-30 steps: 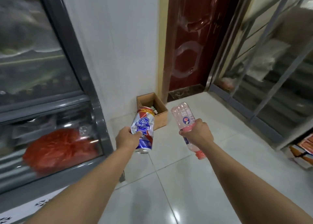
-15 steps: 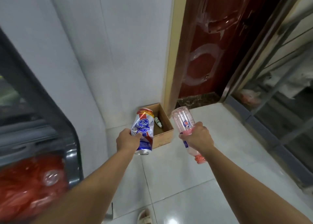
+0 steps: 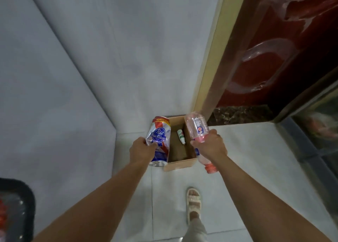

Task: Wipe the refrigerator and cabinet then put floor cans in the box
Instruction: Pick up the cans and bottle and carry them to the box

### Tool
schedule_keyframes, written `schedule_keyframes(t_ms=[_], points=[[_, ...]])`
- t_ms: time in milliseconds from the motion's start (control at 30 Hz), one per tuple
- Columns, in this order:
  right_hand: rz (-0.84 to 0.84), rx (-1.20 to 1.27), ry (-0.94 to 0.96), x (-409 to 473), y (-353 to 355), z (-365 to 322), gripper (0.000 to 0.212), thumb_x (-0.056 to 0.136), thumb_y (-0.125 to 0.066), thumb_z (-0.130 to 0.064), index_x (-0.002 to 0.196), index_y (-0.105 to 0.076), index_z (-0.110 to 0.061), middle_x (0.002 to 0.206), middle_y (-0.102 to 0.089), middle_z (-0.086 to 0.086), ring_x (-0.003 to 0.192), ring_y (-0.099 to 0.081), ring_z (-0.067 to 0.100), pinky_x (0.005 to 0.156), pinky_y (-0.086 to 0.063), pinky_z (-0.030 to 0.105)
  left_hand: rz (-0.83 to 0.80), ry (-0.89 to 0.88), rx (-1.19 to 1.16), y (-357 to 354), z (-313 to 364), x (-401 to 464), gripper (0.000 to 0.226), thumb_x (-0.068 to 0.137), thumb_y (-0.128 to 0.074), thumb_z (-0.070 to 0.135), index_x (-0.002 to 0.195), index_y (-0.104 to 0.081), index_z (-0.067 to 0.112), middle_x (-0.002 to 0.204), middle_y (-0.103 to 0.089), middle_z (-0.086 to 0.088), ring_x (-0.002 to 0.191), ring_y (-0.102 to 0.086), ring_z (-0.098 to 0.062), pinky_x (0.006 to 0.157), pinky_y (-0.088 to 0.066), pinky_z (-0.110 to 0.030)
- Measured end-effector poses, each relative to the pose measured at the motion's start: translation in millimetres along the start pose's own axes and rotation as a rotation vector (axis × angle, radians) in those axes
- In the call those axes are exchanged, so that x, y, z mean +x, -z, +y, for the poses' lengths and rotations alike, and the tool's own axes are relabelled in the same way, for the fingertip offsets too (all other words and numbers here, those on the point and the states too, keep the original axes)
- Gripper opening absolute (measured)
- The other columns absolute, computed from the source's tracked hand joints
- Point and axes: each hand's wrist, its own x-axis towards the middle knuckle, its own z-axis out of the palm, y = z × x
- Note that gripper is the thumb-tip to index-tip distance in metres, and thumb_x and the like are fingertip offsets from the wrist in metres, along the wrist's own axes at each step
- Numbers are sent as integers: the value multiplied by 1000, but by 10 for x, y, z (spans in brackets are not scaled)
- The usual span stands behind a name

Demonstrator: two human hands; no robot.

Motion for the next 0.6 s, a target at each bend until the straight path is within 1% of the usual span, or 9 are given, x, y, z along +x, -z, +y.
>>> schedule_keyframes(t_ms=[67, 100, 133, 200, 267, 333, 433, 533, 600], points=[[-57, 10, 16, 431, -61, -42, 64, 76, -70, -50, 121, -39, -17, 111, -56, 3, 80, -54, 13, 69, -45, 26, 20, 74, -52, -273, 80, 217, 27, 81, -65, 25, 100, -63, 6, 97, -69, -13, 82, -64, -25, 72, -53, -33], [-86, 13, 23, 632, -92, -53, 63, 76, -70, -50, 121, -40, -16, 111, -57, 3, 83, -56, 15, 71, -48, 27, 23, 113, -66, -411, 119, 314, 26, 81, -65, 24, 100, -62, 7, 97, -68, -13, 80, -63, -24, 69, -52, -31], [-117, 13, 28, 816, -124, -56, 63, 77, -70, -49, 121, -40, -16, 112, -57, 4, 89, -59, 18, 75, -50, 29, 22, 152, -89, -547, 153, 412, 25, 81, -65, 23, 100, -61, 7, 98, -68, -14, 81, -64, -24, 71, -53, -32], [-172, 7, 31, 1157, -201, -34, 65, 78, -69, -49, 124, -39, -15, 115, -57, 5, 98, -60, 22, 81, -49, 32, 16, 214, -132, -806, 224, 606, 23, 82, -66, 21, 99, -59, 8, 99, -66, -15, 87, -65, -29, 80, -56, -41], [-213, -6, 32, 1488, -291, 18, 66, 79, -67, -49, 126, -38, -14, 118, -57, 6, 102, -59, 23, 83, -49, 32, 23, 239, -117, -1059, 264, 824, 25, 82, -66, 22, 100, -59, 7, 98, -67, -15, 88, -65, -31, 83, -55, -44], [-258, -3, 12, 1801, -413, 87, 65, 79, -67, -48, 126, -38, -13, 118, -56, 7, 103, -60, 23, 86, -52, 34, 31, 266, -112, -1300, 275, 1043, 24, 82, -65, 22, 99, -59, 7, 98, -67, -13, 86, -65, -29, 81, -56, -41], [-308, -17, -10, 2231, -696, 201, 64, 80, -68, -47, 124, -38, -11, 116, -57, 8, 101, -60, 24, 88, -53, 37, 26, 310, -118, -1669, 178, 1428, 25, 83, -65, 23, 103, -59, 8, 99, -67, -11, 81, -65, -24, 73, -56, -34], [-346, -41, -37, 2616, -1099, 330, 65, 80, -68, -47, 123, -38, -9, 115, -58, 8, 100, -61, 24, 87, -53, 37, 24, 332, -79, -2039, -30, 1839, 25, 83, -64, 24, 101, -61, 9, 96, -69, -10, 78, -65, -23, 64, -54, -29], [-364, -61, -51, 2858, -1430, 422, 67, 80, -67, -49, 124, -38, -9, 115, -57, 8, 101, -60, 24, 86, -53, 37, 12, 339, -41, -2304, -224, 2114, 23, 83, -63, 26, 100, -60, 10, 95, -69, -9, 79, -66, -23, 65, -55, -30]])
